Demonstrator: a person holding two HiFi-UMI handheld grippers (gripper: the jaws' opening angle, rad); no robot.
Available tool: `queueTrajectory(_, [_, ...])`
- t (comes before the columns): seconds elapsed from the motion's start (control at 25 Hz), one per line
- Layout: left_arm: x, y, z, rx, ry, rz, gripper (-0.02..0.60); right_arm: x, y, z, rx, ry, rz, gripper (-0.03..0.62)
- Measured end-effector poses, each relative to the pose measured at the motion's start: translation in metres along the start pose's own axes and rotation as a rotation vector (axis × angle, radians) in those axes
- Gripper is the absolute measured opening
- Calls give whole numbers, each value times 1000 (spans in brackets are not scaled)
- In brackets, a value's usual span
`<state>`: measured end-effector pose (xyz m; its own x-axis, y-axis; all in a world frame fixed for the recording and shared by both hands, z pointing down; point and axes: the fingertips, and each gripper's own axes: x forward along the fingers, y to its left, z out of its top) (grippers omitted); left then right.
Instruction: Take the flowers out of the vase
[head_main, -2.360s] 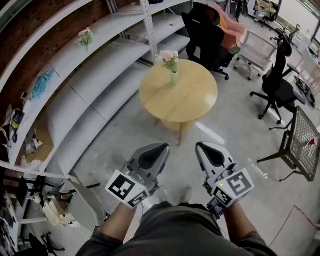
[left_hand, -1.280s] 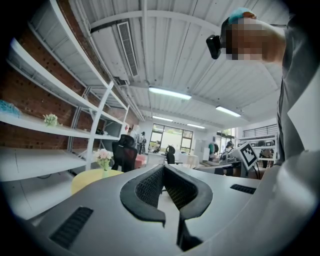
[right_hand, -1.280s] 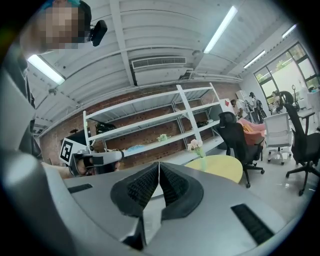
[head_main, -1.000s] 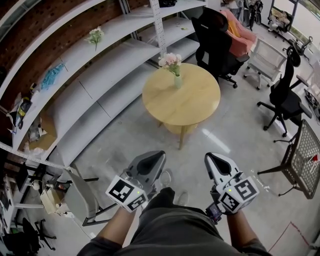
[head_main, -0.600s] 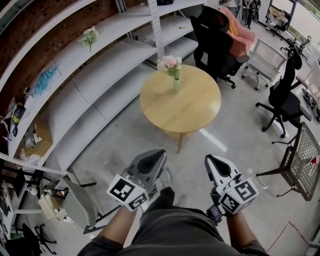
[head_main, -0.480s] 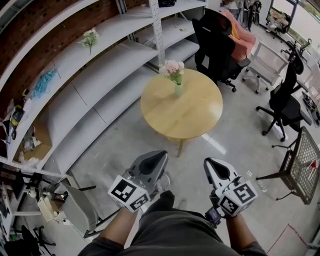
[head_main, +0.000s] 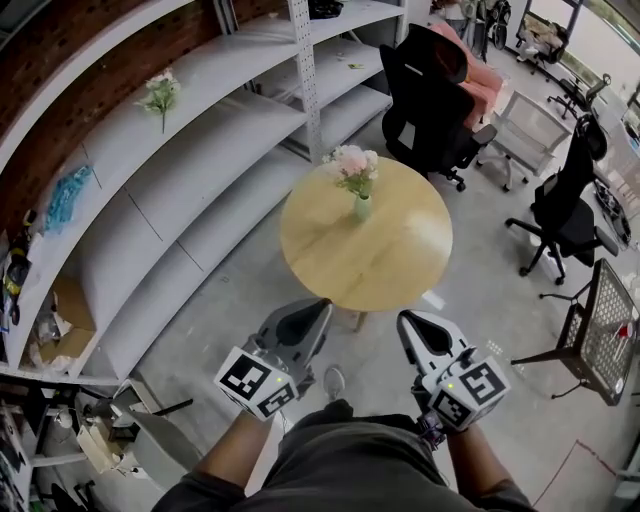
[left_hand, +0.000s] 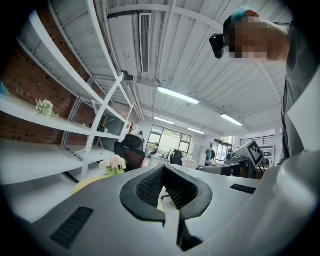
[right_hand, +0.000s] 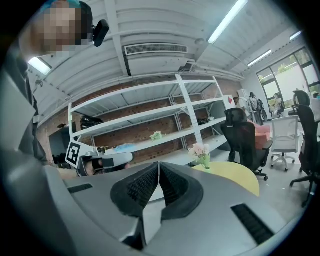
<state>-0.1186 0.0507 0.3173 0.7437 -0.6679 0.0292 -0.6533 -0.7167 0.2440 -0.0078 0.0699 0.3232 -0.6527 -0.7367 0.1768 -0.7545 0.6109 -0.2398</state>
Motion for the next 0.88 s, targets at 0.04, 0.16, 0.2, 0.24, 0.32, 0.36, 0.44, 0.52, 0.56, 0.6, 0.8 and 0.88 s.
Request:
queueTrajectory(0.04, [3, 8, 2, 0, 2, -6, 9, 7, -2, 2, -1, -3, -9, 17])
queueTrajectory(0.16, [8, 28, 5, -5, 5, -13, 9, 25, -7, 2, 10, 4, -27, 17])
queueTrajectory(0.2, [10, 33, 5, -8, 6, -12, 9, 30, -9, 1, 20, 6, -27, 17])
queueTrajectory(0.24, [11, 38, 5, -10, 7, -11, 9, 36, -9, 3, 32, 0, -20, 17])
queueTrajectory(0.32, [14, 48, 5, -12, 11, -5, 9, 49, -9, 8, 54, -18, -1, 17])
queueTrajectory(0.36, [15, 54, 5, -12, 12, -1, 9, 54, -10, 9, 54, -16, 3, 17])
queueTrajectory(0.44, [17, 65, 5, -11, 14, 8, 9, 63, -16, 6, 37, 13, -2, 17])
queueTrajectory(0.52, [22, 74, 3, -14, 22, 19, 9, 70, -24, 5, 30, 31, -8, 17])
queueTrajectory(0.56, [26, 79, 2, -16, 28, 23, 9, 74, -28, 6, 33, 30, -9, 17])
queueTrajectory(0.6, [31, 83, 2, -18, 34, 27, 9, 78, -33, 7, 37, 28, -10, 17])
queueTrajectory(0.8, [68, 103, -7, -17, 69, 42, 9, 92, -69, 8, 75, 29, -12, 17])
queueTrajectory(0.88, [89, 113, -14, -18, 88, 50, 9, 100, -86, 11, 94, 20, 2, 17])
